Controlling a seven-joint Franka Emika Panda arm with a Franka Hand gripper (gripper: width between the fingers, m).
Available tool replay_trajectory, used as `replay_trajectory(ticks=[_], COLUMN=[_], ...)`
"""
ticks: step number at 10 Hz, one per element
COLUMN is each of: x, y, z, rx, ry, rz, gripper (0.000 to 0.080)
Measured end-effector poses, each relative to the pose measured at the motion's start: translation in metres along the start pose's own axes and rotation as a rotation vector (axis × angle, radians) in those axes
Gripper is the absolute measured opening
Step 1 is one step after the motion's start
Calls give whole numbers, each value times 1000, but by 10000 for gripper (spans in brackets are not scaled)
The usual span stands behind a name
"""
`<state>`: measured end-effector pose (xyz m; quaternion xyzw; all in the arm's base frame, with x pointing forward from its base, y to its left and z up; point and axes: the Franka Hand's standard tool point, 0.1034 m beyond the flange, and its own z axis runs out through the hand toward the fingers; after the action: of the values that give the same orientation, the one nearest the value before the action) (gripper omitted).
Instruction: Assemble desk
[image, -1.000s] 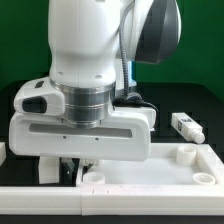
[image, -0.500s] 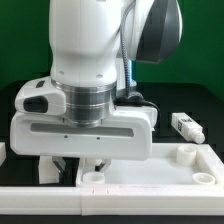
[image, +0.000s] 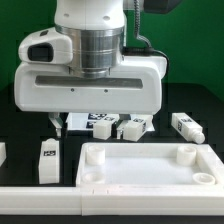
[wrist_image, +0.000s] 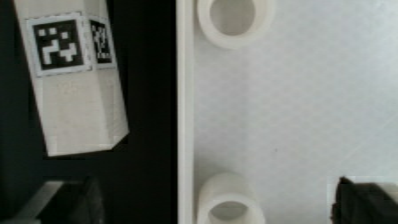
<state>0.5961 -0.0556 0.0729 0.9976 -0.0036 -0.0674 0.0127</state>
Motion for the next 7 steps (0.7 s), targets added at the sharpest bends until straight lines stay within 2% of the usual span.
replay_trajectory(ticks=[2, 3, 5, 6, 7], x=[0, -4, -22, -40, -45], y=[-1, -6, -39, -49, -43], z=[1, 0, -9, -12, -18], rx=[0, 4, 44, 79, 105], ry=[-1, -10, -45, -134, -238], rz=[-1, 15, 93, 130, 126], gripper=[649, 649, 649, 649, 649])
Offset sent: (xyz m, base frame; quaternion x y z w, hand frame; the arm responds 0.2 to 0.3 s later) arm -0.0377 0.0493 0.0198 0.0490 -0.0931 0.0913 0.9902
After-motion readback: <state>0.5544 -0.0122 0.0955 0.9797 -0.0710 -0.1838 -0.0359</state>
